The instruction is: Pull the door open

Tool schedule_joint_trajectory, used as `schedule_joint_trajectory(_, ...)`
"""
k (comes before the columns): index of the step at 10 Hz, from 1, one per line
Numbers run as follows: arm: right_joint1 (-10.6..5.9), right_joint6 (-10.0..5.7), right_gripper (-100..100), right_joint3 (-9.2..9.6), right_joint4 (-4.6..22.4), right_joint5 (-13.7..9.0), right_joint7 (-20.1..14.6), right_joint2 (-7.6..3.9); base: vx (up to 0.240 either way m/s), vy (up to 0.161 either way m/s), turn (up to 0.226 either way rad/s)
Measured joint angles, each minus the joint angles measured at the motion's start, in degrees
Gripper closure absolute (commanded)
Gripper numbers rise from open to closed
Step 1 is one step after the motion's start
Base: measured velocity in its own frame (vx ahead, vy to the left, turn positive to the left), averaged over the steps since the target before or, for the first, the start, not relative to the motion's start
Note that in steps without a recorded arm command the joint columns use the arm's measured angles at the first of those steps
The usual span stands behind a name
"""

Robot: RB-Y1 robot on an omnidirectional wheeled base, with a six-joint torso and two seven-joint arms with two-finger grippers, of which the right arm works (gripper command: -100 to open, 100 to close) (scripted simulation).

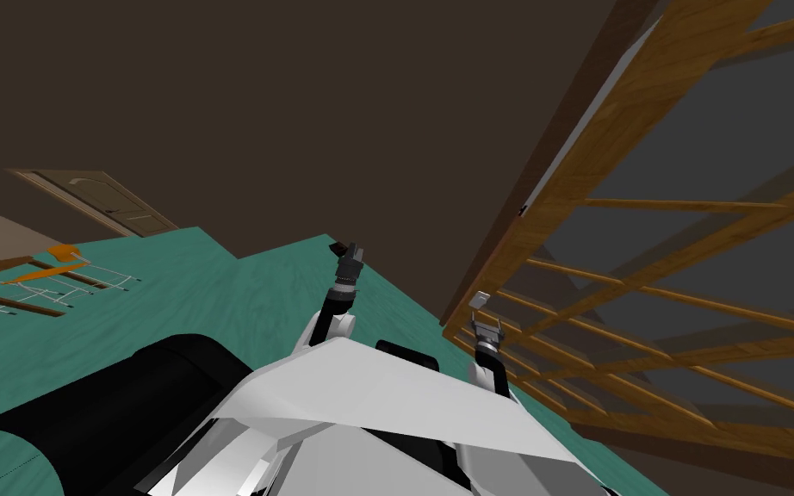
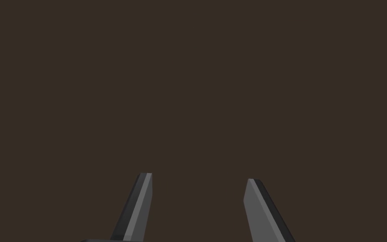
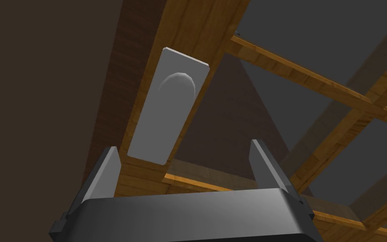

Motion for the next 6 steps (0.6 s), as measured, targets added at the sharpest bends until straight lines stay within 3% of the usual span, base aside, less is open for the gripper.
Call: schedule_joint_trajectory(6,-0.70,0.23,-100,1.40,-0.3,-2.9,-8.5,0.84,-0.048,-0.006,0.017)
